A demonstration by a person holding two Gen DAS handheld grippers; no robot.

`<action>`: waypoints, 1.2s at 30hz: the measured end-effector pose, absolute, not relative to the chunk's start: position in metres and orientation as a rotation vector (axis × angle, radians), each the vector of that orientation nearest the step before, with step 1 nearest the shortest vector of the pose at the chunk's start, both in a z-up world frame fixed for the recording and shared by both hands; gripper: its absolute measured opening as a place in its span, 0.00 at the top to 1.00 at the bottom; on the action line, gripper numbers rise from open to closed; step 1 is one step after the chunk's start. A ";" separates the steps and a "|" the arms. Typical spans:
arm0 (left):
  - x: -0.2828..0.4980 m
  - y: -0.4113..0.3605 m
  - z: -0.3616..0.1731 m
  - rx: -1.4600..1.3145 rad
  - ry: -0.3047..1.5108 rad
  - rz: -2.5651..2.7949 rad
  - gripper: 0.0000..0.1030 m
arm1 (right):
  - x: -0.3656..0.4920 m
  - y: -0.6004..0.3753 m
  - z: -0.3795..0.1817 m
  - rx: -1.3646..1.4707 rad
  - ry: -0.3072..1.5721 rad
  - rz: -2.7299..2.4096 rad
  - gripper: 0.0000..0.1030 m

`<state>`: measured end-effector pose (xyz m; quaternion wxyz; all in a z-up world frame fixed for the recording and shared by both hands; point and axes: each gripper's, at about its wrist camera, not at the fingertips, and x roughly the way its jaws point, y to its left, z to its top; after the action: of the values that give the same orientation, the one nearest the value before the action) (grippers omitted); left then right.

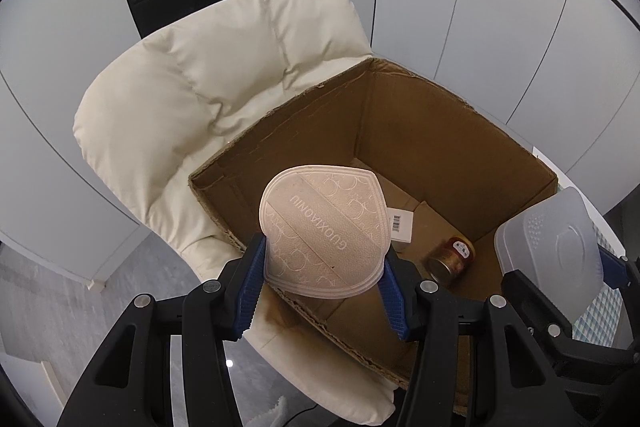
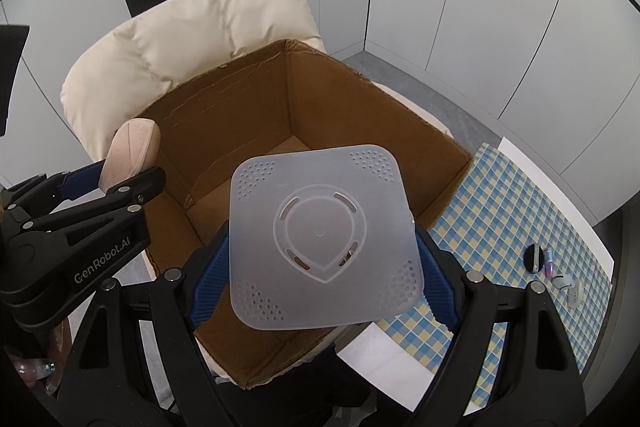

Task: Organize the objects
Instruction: 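Carry the puff with the left tool while the right tool carries the box to the cardboard box, then open the left tool over the cardboard box while the right tool releases the plastic box inside, then withdraw both open tools from the cardboard box back toward the table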

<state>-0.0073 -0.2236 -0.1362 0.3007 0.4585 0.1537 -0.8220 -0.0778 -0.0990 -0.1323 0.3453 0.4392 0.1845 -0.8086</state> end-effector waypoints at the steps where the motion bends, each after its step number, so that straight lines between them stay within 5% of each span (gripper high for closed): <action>1: -0.009 -0.224 -0.137 1.218 0.409 -2.180 0.49 | -0.079 -0.101 -0.134 1.146 0.477 -2.098 0.18; 9: -0.016 -0.225 -0.147 1.234 0.417 -2.167 0.48 | -0.087 -0.104 -0.144 1.167 0.464 -2.095 0.18; 13: -0.016 -0.230 -0.150 1.236 0.407 -2.126 0.21 | -0.086 -0.105 -0.140 1.111 0.486 -2.118 0.16; 16: -0.012 -0.235 -0.152 1.230 0.400 -2.087 0.05 | -0.087 -0.103 -0.136 1.078 0.514 -2.164 0.05; 36: -0.003 -0.231 -0.147 1.184 0.412 -2.126 0.05 | -0.089 -0.096 -0.135 1.096 0.467 -2.162 0.02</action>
<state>-0.0028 -0.2311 -0.1472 0.3303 0.4529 0.1575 -0.8130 -0.0892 -0.0960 -0.1352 0.3304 0.4190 0.1786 -0.8267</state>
